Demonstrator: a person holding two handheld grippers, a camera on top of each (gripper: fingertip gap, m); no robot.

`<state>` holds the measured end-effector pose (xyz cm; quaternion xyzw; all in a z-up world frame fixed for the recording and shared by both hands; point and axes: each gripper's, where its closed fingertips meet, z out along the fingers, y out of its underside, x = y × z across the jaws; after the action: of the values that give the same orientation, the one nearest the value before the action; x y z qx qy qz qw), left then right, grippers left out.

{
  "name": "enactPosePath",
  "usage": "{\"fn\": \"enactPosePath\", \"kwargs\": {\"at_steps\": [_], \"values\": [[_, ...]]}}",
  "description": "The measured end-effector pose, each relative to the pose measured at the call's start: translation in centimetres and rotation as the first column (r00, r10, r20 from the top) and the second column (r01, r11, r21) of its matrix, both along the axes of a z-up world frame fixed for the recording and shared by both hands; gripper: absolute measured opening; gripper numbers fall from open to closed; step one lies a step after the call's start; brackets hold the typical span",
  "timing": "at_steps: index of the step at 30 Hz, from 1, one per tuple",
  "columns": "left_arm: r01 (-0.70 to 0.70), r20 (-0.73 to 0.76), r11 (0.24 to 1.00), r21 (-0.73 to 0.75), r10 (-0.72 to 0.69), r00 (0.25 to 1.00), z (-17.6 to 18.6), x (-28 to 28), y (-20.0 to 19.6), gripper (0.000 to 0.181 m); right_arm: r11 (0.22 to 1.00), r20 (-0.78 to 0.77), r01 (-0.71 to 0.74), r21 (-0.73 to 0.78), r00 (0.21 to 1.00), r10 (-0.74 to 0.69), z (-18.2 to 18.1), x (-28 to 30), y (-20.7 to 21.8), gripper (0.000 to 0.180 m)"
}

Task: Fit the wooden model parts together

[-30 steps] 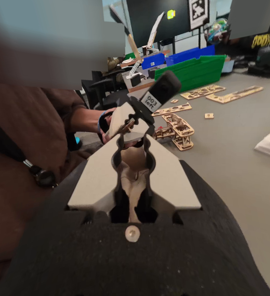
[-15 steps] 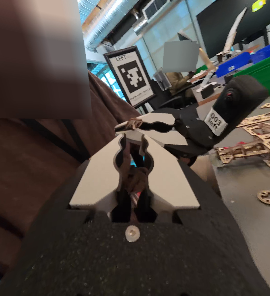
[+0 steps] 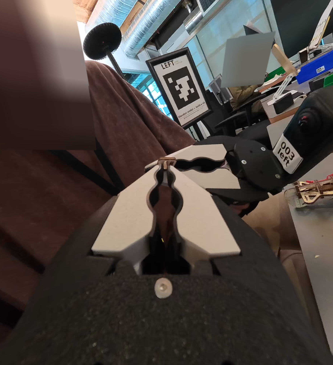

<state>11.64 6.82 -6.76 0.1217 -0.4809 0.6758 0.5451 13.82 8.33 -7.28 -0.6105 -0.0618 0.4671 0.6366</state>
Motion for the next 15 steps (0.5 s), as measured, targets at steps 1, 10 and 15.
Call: {"fn": "enactPosePath", "kwargs": {"at_steps": [1, 10, 15], "values": [[0.002, 0.002, 1.0, 0.003, -0.002, 1.0, 0.0, -0.1, 0.0, 0.001, 1.0, 0.002, -0.007, -0.004, 1.0, 0.007, -0.1, -0.1, 0.0, 0.002], [-0.01, 0.048, 0.999, 0.044, 0.008, 0.999, -0.5, -0.6, -0.3, 0.001, 0.998, 0.037, -0.048, -0.043, 0.998, 0.049, -0.6, -0.6, -0.4, 0.001], [-0.029, 0.161, 0.999, 0.04, 0.022, 0.987, 0.5, -1.6, 0.1, 0.001, 0.994, 0.011, -0.061, -0.089, 0.998, 0.063, -1.7, -0.2, -0.6, 0.001]]}}
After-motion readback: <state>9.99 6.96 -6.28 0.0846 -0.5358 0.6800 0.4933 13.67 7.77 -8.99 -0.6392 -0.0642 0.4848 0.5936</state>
